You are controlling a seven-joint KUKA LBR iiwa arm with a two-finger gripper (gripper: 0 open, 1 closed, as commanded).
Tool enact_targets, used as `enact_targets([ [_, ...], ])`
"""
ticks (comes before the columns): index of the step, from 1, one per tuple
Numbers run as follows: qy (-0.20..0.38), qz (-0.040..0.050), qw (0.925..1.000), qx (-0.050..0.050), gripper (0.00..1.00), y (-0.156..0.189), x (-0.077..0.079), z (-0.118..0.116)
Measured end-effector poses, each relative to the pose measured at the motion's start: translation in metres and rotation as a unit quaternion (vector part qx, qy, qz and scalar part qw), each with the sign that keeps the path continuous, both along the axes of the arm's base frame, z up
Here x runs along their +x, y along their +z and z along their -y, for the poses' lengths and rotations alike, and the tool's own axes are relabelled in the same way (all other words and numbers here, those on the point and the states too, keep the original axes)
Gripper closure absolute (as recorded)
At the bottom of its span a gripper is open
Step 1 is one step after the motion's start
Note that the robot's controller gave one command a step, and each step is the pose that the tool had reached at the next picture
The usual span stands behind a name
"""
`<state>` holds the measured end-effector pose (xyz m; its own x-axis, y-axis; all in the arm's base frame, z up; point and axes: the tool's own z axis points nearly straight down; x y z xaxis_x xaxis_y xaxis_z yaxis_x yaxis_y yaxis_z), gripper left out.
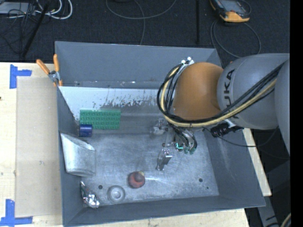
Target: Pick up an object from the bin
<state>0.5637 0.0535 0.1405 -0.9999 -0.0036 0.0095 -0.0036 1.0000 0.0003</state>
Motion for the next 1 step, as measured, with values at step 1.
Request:
enact_targets([
  [1, 0.015, 0.0055, 0.9999, 0.001, 0.0, -0.0718, -0.0438, -0.0351],
])
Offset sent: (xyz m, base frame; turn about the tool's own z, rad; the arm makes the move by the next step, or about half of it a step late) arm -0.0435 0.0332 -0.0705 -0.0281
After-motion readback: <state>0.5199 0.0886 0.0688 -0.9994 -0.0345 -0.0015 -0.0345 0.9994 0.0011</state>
